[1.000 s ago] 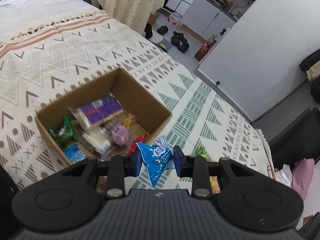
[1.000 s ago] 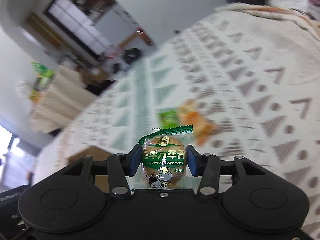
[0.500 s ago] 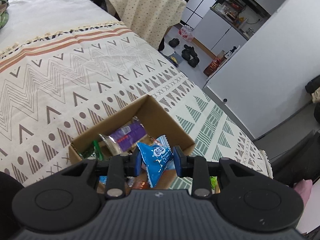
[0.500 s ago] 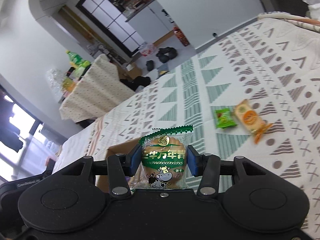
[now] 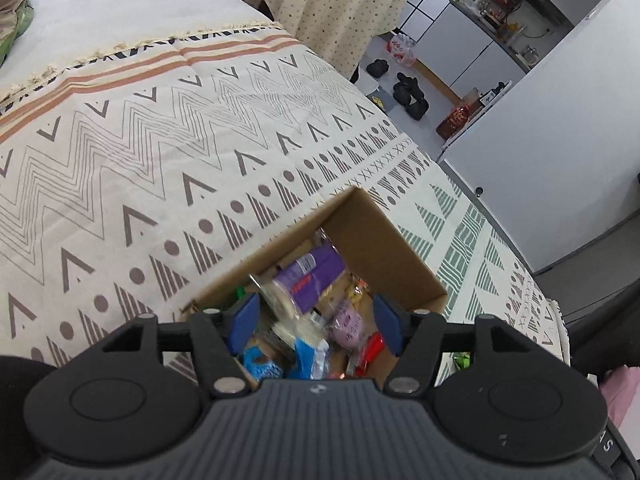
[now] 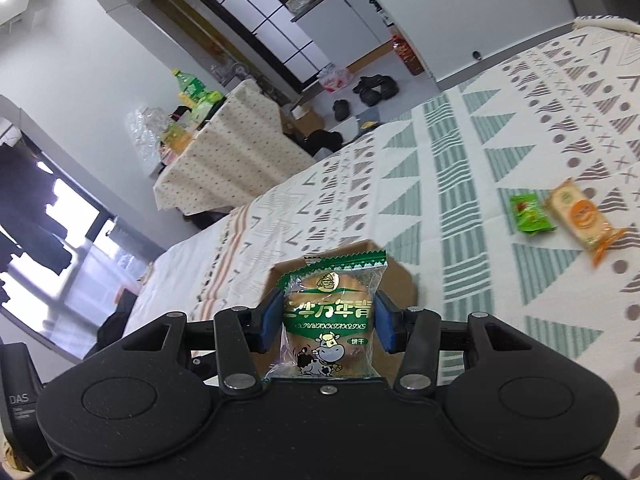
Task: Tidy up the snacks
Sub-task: 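Carry both snacks over the cardboard box and open both grippers to drop them, then move both open grippers back toward the remaining snacks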
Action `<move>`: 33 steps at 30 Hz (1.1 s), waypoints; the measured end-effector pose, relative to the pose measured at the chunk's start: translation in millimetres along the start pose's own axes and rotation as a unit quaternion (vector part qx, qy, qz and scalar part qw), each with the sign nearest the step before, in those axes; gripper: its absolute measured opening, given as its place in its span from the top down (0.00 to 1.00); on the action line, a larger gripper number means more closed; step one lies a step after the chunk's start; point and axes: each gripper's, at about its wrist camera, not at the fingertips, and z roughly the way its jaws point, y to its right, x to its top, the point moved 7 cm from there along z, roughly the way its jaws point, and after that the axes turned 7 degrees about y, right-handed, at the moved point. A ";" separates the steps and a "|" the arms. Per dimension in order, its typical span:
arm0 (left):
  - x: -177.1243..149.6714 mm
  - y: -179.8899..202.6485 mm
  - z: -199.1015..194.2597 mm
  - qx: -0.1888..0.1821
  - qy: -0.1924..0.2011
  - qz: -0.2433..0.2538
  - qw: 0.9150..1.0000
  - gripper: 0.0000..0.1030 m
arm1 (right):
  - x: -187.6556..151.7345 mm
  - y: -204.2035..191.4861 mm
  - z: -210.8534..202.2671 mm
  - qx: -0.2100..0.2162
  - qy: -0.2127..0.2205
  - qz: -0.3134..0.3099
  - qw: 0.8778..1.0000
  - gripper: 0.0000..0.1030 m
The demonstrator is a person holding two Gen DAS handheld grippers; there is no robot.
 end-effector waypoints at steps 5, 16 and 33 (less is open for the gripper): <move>7.7 -10.1 -1.2 0.014 0.005 -0.002 1.000 0.26 | -6.3 -16.4 10.0 0.027 -0.012 0.004 1.000 0.53; 0.1 -7.0 -9.2 0.031 -0.013 0.027 0.999 0.14 | 6.0 1.2 -8.1 0.021 0.004 0.033 0.999 0.20; -39.4 63.1 -26.5 0.002 0.008 0.105 0.994 0.00 | 44.2 77.8 -69.0 -0.045 0.042 0.056 0.997 0.09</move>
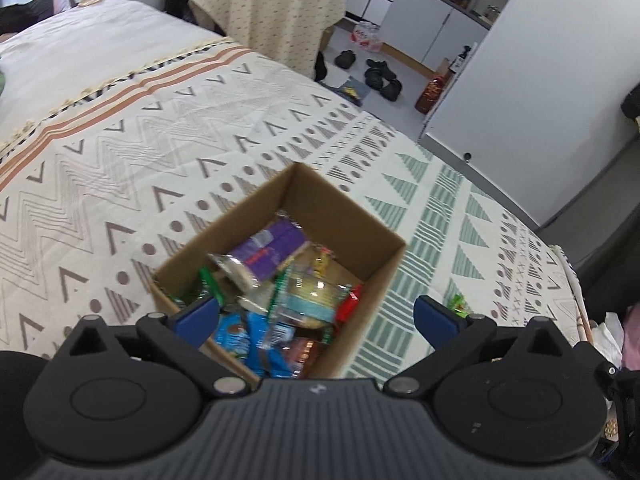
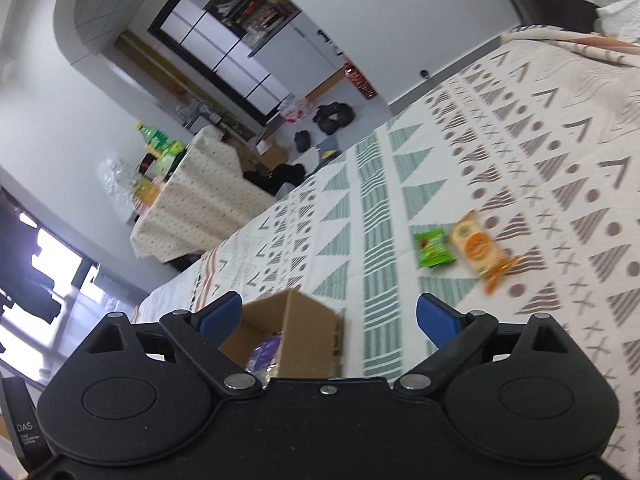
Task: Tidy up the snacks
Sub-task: 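Move both open grippers back toward the remaining snacks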
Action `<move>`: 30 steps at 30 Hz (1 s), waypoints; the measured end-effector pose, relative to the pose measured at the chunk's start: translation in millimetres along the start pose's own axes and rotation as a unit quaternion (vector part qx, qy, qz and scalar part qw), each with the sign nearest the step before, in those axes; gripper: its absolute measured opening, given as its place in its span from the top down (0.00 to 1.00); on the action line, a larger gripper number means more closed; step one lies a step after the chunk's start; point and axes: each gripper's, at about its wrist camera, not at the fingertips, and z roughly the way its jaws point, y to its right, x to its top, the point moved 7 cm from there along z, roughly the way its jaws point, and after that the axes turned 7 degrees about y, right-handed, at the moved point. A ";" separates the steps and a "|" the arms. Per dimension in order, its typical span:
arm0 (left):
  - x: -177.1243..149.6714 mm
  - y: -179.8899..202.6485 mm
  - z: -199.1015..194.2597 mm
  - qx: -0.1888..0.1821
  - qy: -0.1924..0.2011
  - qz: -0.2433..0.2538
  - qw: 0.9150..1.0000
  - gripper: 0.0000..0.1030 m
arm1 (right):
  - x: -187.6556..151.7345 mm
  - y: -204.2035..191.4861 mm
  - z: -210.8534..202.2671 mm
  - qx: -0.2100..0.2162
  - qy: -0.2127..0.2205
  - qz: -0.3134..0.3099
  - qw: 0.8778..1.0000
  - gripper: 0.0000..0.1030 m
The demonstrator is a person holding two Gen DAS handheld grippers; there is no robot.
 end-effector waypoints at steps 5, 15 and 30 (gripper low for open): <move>-6.4 24.3 2.5 -0.011 0.006 0.017 1.000 0.00 | 15.3 24.1 -10.6 -0.010 0.012 0.022 1.000 0.09; -21.9 78.1 21.3 -0.046 -0.012 0.059 0.997 0.00 | 40.1 60.4 -12.2 -0.036 0.022 0.015 0.999 0.09; -43.4 129.7 87.4 -0.101 -0.054 0.096 0.989 0.05 | 40.6 86.0 40.5 -0.069 -0.024 -0.030 0.997 0.29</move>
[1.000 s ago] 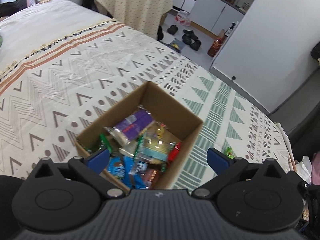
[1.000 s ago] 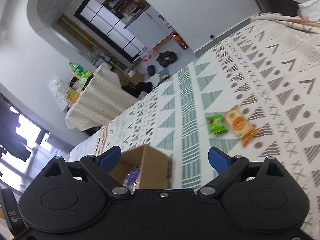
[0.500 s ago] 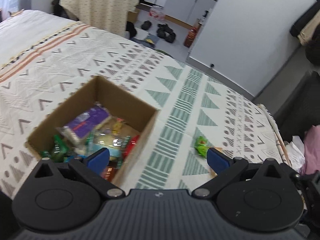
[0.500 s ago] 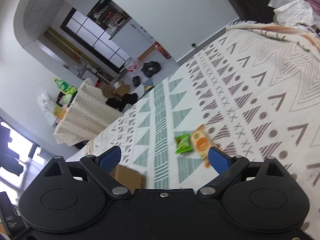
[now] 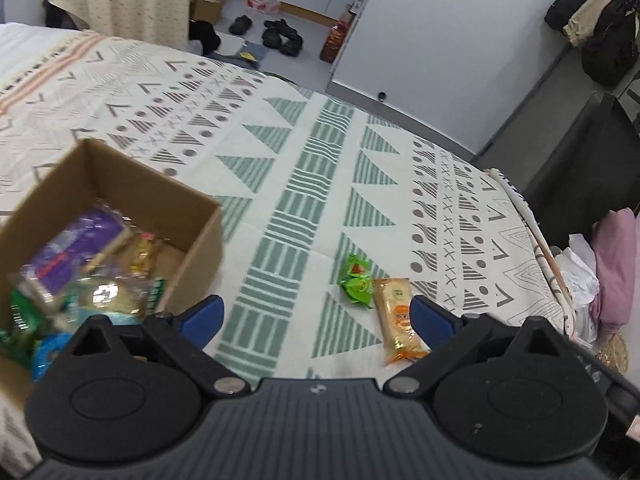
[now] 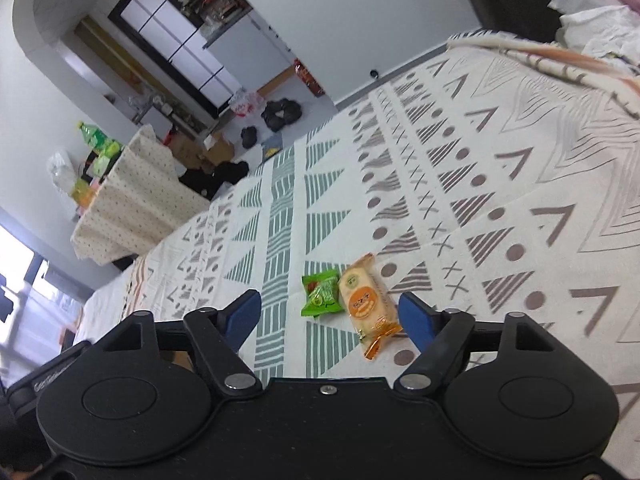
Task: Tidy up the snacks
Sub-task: 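Move both open grippers back toward the remaining snacks, then grasp the small green packet with the left gripper while the right grasps the orange-wrapped pastry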
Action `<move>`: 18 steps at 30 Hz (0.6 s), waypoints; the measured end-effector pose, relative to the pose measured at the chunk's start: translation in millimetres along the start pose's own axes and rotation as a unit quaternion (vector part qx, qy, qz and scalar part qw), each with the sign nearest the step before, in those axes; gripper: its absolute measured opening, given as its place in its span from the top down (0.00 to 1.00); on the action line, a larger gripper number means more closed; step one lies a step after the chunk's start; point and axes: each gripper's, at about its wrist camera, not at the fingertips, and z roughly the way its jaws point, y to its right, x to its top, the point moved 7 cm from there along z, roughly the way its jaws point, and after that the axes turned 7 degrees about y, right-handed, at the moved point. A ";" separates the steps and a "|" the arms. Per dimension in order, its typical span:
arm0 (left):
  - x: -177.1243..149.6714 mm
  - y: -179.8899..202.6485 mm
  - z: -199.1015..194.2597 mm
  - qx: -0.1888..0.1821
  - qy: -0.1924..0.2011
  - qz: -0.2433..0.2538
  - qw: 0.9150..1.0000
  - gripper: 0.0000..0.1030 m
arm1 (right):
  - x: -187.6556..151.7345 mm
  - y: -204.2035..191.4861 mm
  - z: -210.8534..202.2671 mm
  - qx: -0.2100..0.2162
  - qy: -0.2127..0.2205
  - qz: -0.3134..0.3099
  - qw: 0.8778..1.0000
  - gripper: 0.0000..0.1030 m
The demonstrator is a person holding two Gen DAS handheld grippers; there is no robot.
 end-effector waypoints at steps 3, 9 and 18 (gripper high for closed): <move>-3.7 2.7 21.5 -0.008 -0.014 -0.004 1.000 0.16 | -5.7 -1.9 13.3 -0.006 -0.014 -0.015 1.000 0.35; -9.6 7.8 62.1 -0.029 -0.045 -0.015 0.998 0.40 | -13.0 6.7 37.7 -0.033 -0.036 -0.019 0.999 0.43; -10.2 15.6 115.3 -0.056 -0.077 -0.032 0.995 0.58 | -25.8 15.5 74.0 -0.055 -0.068 -0.040 0.995 0.45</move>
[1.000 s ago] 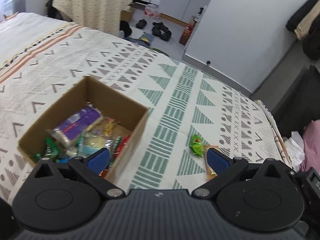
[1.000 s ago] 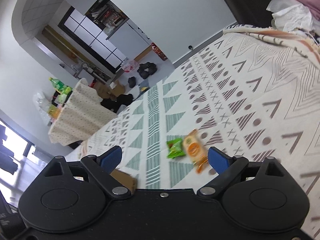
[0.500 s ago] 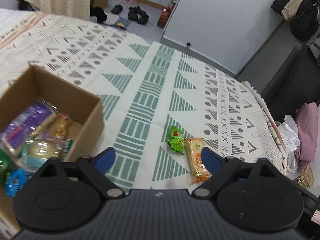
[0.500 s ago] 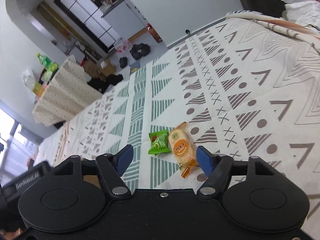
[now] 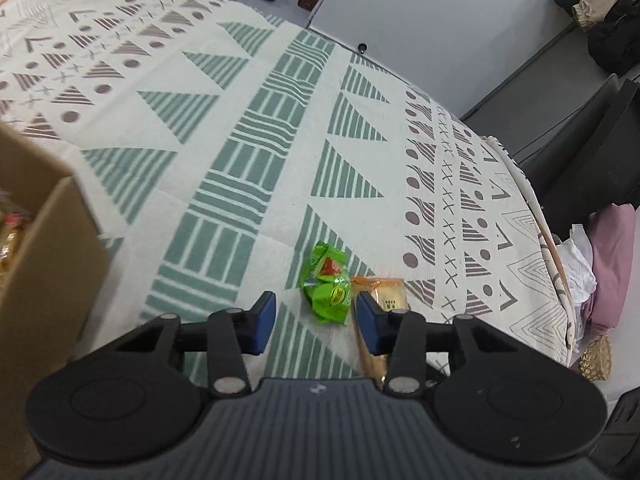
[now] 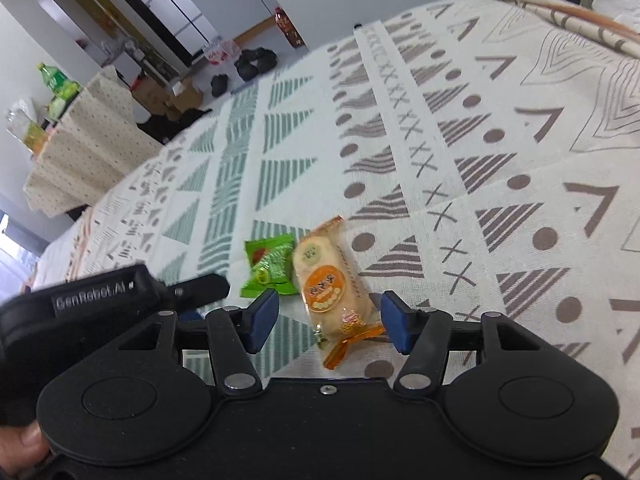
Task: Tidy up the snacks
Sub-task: 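Grasp the small green packet with the left gripper while the right grasps the orange-wrapped pastry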
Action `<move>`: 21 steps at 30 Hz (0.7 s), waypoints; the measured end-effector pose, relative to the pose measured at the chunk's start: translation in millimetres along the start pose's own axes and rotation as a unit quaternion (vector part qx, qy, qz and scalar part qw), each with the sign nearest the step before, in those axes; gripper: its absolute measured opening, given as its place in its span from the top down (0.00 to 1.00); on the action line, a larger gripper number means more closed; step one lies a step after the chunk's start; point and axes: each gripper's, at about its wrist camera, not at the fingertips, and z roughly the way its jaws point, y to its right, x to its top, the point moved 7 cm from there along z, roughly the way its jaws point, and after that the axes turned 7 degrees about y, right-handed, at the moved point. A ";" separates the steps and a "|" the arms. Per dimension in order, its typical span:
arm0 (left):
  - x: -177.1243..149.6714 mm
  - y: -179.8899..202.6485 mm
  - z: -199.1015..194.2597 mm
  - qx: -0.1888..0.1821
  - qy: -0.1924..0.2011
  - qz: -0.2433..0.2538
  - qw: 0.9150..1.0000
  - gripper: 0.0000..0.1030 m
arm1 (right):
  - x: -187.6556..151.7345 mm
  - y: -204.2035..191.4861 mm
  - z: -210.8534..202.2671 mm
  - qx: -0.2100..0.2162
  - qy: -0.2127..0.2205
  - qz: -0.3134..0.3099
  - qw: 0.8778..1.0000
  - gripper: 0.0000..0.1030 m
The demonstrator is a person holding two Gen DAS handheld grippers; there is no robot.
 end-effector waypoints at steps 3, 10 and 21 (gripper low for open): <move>0.7 1.0 13.0 -0.004 -0.008 -0.002 1.000 0.59 | -3.1 1.1 12.3 -0.003 -0.013 -0.006 1.000 0.45; -2.4 8.3 35.3 -0.012 -0.023 -0.003 1.000 0.59 | -4.1 1.4 27.4 -0.017 -0.015 -0.025 0.999 0.55; -7.5 10.2 43.3 0.013 -0.022 0.011 1.000 0.72 | 3.0 14.1 24.5 -0.043 -0.003 -0.020 0.999 0.59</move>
